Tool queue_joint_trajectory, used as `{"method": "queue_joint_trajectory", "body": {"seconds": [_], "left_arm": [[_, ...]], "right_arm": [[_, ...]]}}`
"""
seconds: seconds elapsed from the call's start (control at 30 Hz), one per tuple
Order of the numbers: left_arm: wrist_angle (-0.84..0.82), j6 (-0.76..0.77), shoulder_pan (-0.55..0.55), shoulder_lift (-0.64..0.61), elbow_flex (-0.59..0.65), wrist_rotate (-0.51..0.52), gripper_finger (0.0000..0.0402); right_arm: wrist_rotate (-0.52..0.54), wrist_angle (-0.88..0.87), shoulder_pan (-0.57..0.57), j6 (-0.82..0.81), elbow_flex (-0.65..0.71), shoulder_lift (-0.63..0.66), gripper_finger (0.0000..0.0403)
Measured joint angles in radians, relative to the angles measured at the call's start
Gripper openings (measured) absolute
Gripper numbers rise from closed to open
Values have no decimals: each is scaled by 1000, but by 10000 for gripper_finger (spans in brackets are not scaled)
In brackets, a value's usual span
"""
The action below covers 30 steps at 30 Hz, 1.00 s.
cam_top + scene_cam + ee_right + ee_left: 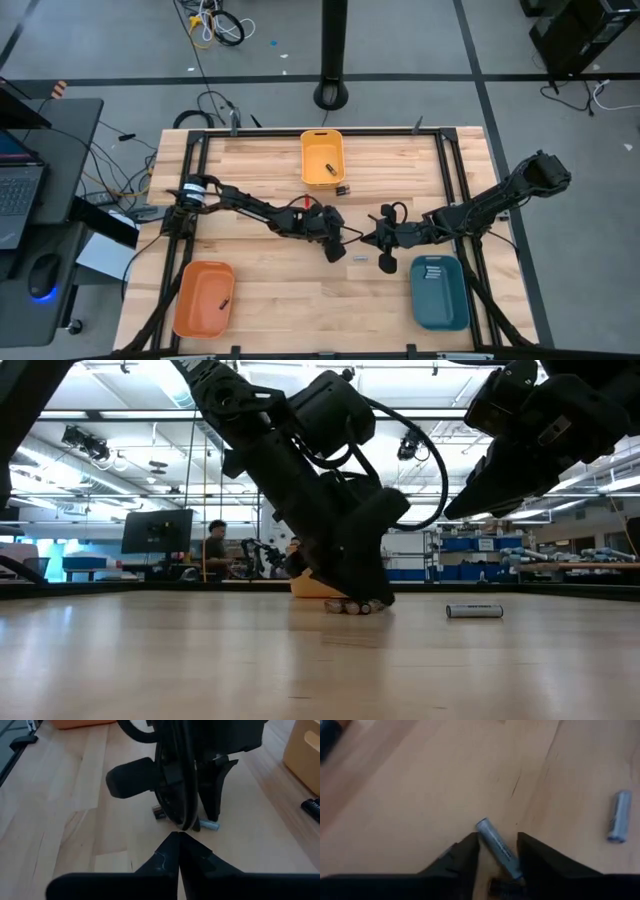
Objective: Sort batteries
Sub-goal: Put the white battery into the blue bin
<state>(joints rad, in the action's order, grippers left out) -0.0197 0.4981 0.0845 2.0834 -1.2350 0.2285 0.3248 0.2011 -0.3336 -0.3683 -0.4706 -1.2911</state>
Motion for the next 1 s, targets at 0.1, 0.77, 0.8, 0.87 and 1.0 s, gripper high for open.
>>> {"method": "queue_joint_trajectory", "body": {"seconds": [0.1, 0.77, 0.8, 0.87, 1.0], "left_arm": [[-1, -75, 0, 1, 1, 9, 85], [64, -351, 47, -46, 7, 95, 2], [71, -361, 48, -62, 6, 96, 2], [69, -364, 48, -80, 3, 100, 4], [32, -301, 47, -86, 5, -31, 7]], "right_arm": [[0, -1, 0, 1, 0, 0, 22], [11, -131, -2, 29, 0, 88, 20], [12, -134, -3, 30, 0, 98, 21], [17, -136, -5, 30, 0, 114, 24], [18, -136, -6, 30, 0, 123, 36]]}}
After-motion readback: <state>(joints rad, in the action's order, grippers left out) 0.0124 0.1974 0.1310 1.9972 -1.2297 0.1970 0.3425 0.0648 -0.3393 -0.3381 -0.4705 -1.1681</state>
